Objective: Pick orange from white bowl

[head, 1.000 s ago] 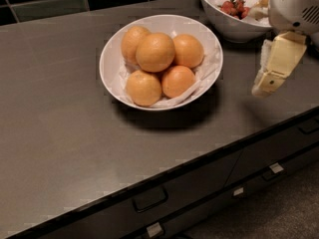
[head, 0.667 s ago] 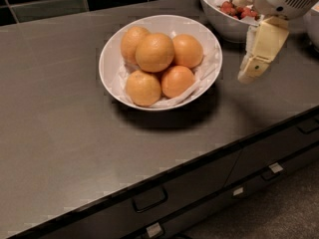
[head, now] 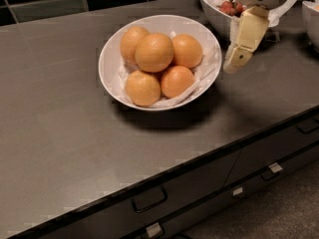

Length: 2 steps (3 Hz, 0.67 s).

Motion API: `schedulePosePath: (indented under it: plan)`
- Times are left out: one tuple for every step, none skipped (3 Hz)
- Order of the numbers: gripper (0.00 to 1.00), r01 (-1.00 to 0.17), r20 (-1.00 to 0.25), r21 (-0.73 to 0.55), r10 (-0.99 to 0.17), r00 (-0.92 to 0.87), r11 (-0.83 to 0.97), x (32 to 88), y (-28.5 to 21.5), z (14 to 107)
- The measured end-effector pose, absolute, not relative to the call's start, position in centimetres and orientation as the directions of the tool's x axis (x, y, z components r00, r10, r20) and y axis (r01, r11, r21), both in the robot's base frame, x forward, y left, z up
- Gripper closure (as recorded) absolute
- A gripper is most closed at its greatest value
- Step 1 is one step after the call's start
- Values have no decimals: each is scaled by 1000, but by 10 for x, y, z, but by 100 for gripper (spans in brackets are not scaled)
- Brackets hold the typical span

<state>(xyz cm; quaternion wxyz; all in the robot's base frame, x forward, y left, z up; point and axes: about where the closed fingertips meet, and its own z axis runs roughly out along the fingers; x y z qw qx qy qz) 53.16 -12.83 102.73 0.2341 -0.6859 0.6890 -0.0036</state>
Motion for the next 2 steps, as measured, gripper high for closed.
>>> schedulePosePath:
  plan:
    - [0, -945, -288, -328, -954, 81, 18, 544, -112, 1025]
    - [0, -948, -277, -318, -955, 108, -15, 555, -96, 1017]
